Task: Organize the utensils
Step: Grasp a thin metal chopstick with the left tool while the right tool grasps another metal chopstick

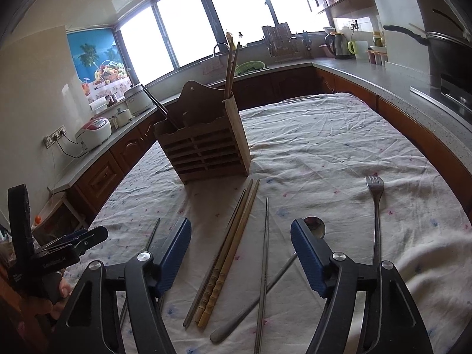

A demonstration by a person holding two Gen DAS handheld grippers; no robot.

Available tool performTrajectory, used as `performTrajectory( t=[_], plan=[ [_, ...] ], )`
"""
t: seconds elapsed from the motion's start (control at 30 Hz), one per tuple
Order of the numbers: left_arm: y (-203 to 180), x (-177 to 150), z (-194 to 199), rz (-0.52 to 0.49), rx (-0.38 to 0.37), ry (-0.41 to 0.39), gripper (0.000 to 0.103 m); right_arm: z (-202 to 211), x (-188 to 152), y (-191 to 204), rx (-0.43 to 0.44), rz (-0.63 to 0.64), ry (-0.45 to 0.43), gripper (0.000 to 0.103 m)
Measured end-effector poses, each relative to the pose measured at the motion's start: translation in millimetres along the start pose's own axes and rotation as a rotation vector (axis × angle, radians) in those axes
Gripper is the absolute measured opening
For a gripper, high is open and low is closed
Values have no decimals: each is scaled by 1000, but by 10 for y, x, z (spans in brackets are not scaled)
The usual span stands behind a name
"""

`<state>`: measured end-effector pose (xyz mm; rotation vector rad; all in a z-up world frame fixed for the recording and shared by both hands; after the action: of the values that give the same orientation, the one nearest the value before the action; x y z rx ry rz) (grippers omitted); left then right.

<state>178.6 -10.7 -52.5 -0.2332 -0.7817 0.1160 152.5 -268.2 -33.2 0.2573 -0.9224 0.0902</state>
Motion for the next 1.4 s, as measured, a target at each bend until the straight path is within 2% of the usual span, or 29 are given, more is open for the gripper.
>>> performTrajectory(
  t=[0.2,0.33,0.63,0.87,1.0,1.07,1.27,1.4],
  plan=[
    [-33,-4,-249,-14,-3,70,83,-180,13,-21,5,3,41,63],
    [-60,37,-389,-14,-20,107,71,-315,28,-25,19,10,68,57],
    [-98,145,-610,-18,-60,169,57,-563,73,-28,22,19,124,49],
    [-159,166,-799,-37,-64,227,44,-741,101,-103,10,18,167,45],
    [-168,168,-904,-36,-64,259,40,-860,122,-145,-8,24,196,39],
    [-173,173,-959,-34,-68,276,34,-954,135,-158,-17,34,218,37],
    [-222,217,-1077,-52,-83,301,31,-1251,124,-184,-39,65,285,34],
    [-228,225,-1102,-73,-61,292,14,-1342,116,-162,-69,96,303,27]
  ],
)
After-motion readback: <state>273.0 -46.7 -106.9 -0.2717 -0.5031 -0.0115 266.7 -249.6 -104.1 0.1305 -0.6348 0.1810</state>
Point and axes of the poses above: each gripper's, at about its wrist camera, not at the fingertips, and z roughly against the way its jaws point, y to its left, x to its top, the point moved 2 cm from there along -z, roughly the way its jaws point, and after that the axes turned 8 degrees about z, right-handed, at the moved point
